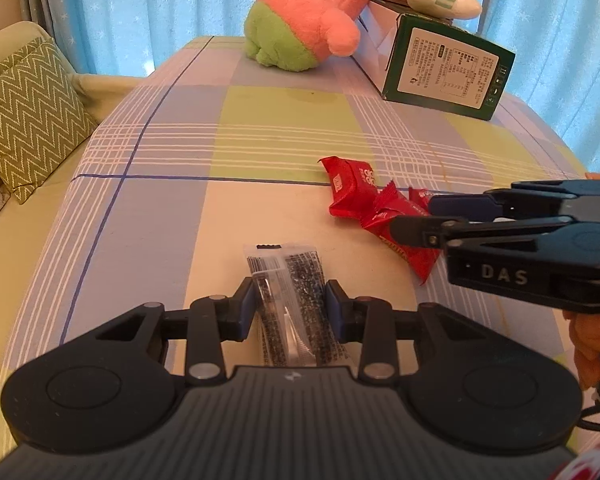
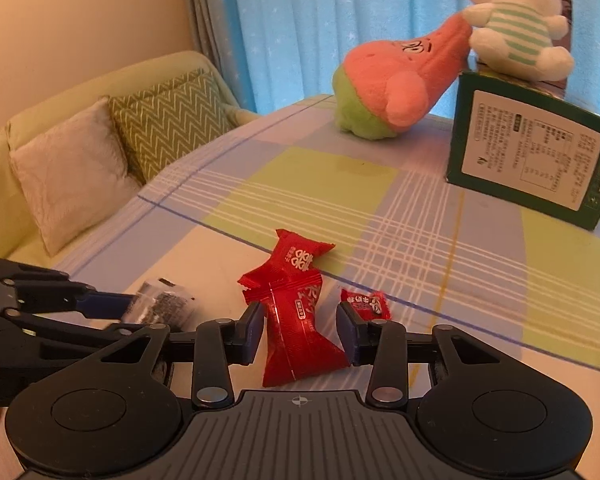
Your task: Organize snacks
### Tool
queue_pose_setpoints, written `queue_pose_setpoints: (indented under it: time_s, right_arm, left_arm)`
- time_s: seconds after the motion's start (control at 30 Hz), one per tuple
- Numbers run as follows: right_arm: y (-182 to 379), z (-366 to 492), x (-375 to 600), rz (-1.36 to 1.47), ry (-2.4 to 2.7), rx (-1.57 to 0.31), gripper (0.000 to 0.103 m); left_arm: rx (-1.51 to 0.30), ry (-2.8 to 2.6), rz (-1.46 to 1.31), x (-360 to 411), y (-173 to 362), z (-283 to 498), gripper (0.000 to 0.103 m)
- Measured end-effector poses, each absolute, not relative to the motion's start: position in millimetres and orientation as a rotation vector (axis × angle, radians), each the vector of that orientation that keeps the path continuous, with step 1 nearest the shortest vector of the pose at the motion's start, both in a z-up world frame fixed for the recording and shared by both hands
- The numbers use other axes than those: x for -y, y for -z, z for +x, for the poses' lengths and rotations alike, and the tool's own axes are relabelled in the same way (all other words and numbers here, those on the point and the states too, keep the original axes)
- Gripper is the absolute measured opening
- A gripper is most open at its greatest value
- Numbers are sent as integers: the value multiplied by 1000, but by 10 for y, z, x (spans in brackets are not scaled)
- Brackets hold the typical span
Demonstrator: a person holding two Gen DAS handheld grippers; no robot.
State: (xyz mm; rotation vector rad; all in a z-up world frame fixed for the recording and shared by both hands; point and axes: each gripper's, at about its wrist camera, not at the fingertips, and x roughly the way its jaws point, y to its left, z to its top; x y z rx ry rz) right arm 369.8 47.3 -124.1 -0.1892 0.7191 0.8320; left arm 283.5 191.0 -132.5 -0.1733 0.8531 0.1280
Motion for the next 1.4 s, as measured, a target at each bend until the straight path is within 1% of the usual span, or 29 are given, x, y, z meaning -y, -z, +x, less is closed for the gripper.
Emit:
queue_pose_setpoints:
  time_s: [0.17, 0.2, 0.23, 0.53, 0.77, 1.03, 1.4]
  right_arm:
    - [1354, 3719, -551, -255, -827, -722, 31]
    - [1351, 3722, -542, -254, -817, -723, 27]
    - [1349, 3724, -533, -249, -808, -726, 26]
    - [1234, 3699, -372, -167, -792, -753, 26]
    - [1133, 3617, -234, -156, -762, -737, 25]
    - [1022, 3554, 172, -98, -691, -738, 25]
    - [820, 3353, 822, -42, -551, -732, 25]
  left_arm:
    - [-840, -112, -170, -1937, 1342, 2827, 33]
    - [-835, -107, -169, -1933, 1345, 2827, 33]
    - [-831, -100, -168, -1924, 1348, 2831, 34]
    - [-814, -111, -94, -1808, 1378, 2881, 36]
    - [-813, -130, -77, -1738, 1355, 2903, 33]
    - [-786, -67, -95, -1517, 1187, 2895, 33]
    - [-716, 68, -78, -898, 819, 2897, 33]
